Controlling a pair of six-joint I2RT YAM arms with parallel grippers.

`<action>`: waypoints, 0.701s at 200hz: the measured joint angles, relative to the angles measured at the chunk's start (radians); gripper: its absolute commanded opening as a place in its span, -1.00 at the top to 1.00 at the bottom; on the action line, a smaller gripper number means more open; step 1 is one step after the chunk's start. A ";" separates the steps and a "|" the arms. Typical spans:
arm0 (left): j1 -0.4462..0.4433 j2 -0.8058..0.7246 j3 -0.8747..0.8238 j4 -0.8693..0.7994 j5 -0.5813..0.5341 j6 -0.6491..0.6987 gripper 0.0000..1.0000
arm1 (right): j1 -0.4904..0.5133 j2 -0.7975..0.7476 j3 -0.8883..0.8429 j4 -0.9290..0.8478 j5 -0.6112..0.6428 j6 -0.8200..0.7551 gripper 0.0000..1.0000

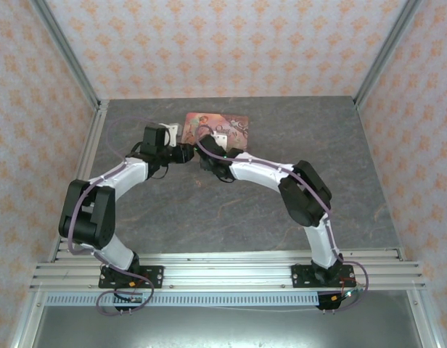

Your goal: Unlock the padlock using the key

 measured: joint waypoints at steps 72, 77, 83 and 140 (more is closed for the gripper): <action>0.071 -0.162 -0.113 -0.059 0.000 0.002 0.20 | 0.009 0.140 0.085 -0.085 0.096 0.026 0.14; 0.074 -0.172 -0.122 -0.063 0.000 0.002 0.20 | 0.009 0.146 0.091 -0.087 0.099 0.026 0.14; 0.076 -0.182 -0.132 -0.069 0.000 0.002 0.20 | 0.009 0.153 0.097 -0.087 0.103 0.027 0.14; 0.082 -0.233 -0.179 -0.093 0.000 0.005 0.19 | 0.009 0.201 0.167 -0.084 0.143 0.041 0.06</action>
